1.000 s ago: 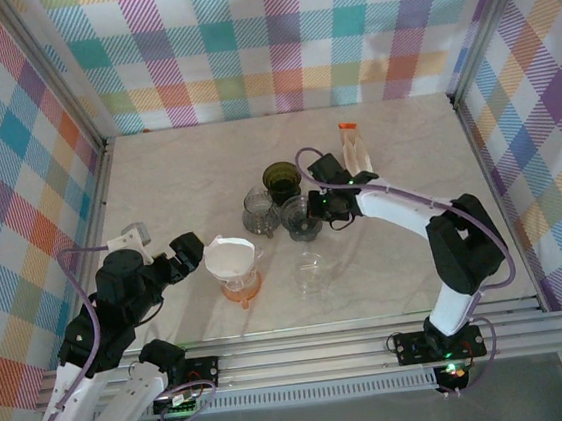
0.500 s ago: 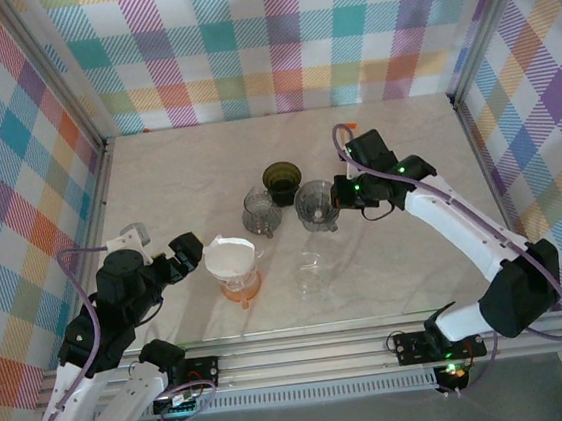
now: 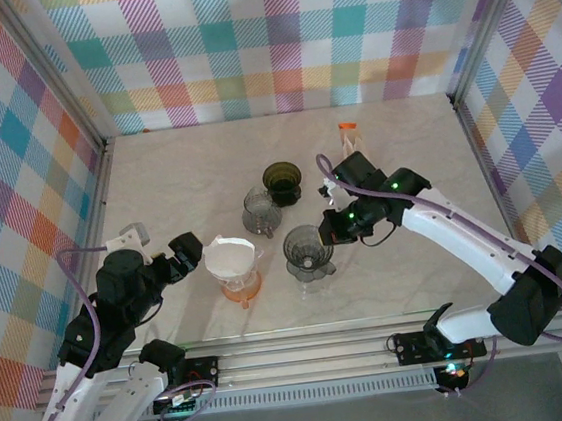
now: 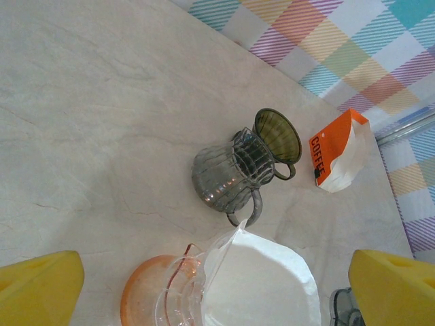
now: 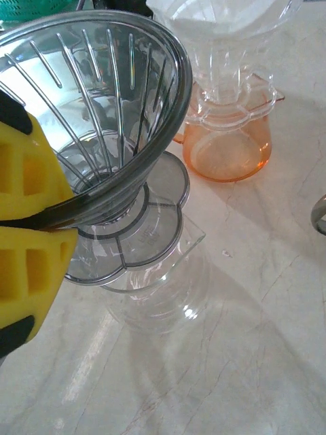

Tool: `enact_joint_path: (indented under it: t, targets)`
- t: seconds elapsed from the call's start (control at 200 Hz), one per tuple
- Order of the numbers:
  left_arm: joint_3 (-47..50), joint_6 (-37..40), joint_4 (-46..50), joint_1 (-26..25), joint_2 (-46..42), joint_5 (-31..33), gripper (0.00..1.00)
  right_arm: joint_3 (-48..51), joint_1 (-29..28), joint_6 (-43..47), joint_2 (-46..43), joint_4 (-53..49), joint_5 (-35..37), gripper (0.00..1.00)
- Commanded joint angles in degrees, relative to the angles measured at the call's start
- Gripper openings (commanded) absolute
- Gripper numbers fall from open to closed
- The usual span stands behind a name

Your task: Place the coffee filter in the dripper

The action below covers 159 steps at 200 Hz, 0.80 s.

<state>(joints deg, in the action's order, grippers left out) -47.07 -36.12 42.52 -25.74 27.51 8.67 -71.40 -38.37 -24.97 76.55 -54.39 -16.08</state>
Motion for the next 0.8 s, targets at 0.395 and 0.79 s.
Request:
enact_joint_path:
  t: [0.395, 0.79]
  targets:
    - [-0.18, 1.29, 0.19, 0.16, -0.88, 0.70, 1.00, 3.63, -1.09, 0.88, -0.15, 3.93, 2.44, 0.00]
    - [0.25, 1.32, 0.41, 0.19, -1.14, 0.75, 1.00, 3.85, -1.87, 0.74, 1.41, 3.50, 3.24, 0.00]
